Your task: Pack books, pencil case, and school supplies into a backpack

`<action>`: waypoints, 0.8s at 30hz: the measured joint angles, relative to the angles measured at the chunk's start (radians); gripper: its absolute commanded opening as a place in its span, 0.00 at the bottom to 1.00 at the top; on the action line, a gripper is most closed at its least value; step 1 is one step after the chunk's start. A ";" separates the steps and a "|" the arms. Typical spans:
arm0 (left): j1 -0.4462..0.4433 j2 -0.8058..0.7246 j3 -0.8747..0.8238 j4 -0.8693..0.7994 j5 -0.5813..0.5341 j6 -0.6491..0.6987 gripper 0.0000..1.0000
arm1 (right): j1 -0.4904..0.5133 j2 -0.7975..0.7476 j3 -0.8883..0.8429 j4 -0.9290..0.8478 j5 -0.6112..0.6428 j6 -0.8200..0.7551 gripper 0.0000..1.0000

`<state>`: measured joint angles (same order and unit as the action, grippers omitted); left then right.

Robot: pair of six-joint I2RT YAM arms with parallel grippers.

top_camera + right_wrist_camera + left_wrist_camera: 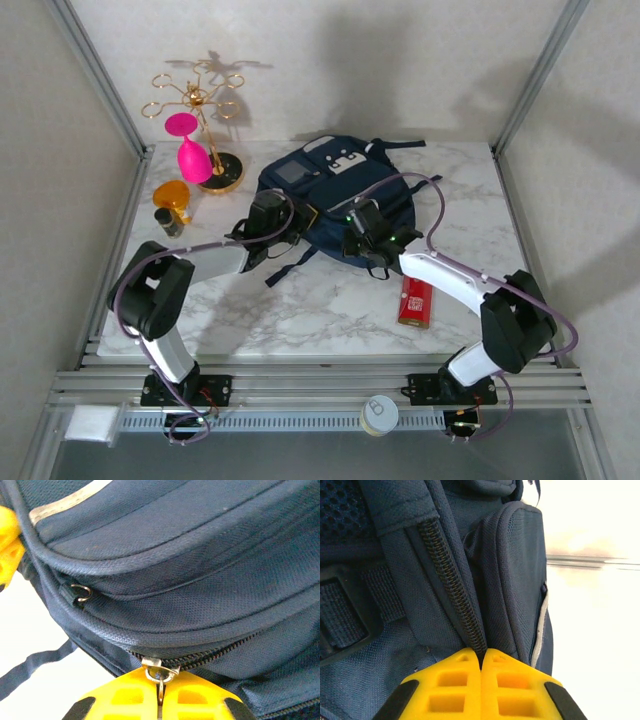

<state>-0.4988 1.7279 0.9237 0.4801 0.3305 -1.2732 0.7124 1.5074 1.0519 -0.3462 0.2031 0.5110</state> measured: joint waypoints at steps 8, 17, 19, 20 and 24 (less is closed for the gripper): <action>-0.074 -0.093 -0.128 0.064 -0.057 -0.075 0.50 | 0.000 -0.014 0.003 -0.044 -0.077 -0.026 0.00; -0.207 0.030 -0.071 0.175 -0.109 -0.201 0.38 | -0.005 -0.015 0.002 -0.043 -0.096 -0.049 0.00; -0.214 0.049 -0.046 0.167 -0.126 -0.205 0.25 | -0.010 -0.015 0.002 -0.043 -0.092 -0.055 0.00; -0.219 0.053 -0.037 0.162 -0.138 -0.202 0.18 | -0.013 -0.015 0.002 -0.044 -0.088 -0.055 0.00; -0.224 0.053 -0.036 0.154 -0.159 -0.207 0.00 | -0.015 -0.015 0.001 -0.053 -0.076 -0.056 0.00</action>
<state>-0.7231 1.7805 0.8879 0.6346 0.1711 -1.4803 0.6975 1.4921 1.0531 -0.3988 0.1272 0.4549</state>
